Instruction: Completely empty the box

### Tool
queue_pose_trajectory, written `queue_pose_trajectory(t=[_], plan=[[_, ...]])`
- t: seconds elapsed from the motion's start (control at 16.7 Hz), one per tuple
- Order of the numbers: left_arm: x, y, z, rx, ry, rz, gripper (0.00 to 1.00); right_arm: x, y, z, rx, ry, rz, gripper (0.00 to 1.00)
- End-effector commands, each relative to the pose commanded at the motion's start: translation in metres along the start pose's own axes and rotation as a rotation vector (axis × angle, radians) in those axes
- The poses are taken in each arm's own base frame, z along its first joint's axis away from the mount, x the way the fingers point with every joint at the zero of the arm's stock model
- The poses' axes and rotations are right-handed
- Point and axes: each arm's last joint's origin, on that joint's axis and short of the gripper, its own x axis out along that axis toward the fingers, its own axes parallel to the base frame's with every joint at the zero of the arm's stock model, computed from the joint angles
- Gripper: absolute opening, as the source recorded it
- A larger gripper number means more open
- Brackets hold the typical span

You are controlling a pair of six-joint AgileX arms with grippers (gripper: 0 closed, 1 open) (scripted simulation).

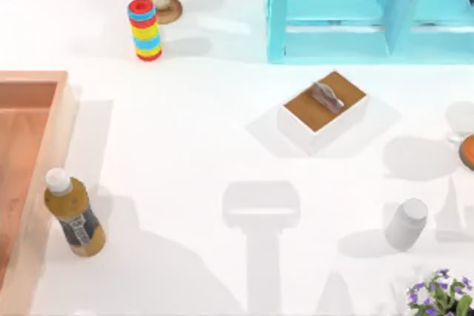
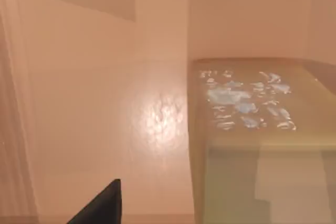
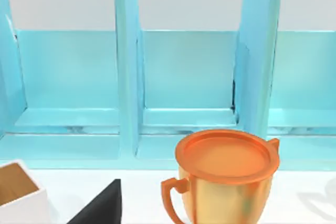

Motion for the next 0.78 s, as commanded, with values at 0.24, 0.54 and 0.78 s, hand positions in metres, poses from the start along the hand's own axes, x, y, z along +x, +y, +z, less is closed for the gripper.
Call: queue_pose_trajectory(t=[0.24,0.54,0.78], plan=[[0.04,0.0,-0.002,0.0,-0.003,0.001,1.0,0.0,0.0,0.0,0.0,0.0,0.0,1.0],[0.053,-0.001,-0.004,0.0,0.0,0.0,1.0,0.0,0.0,0.0,0.0,0.0,0.0,1.0],[0.053,-0.001,-0.004,0.0,0.0,0.0,0.77,0.0,0.0,0.0,0.0,0.0,0.0,1.0]])
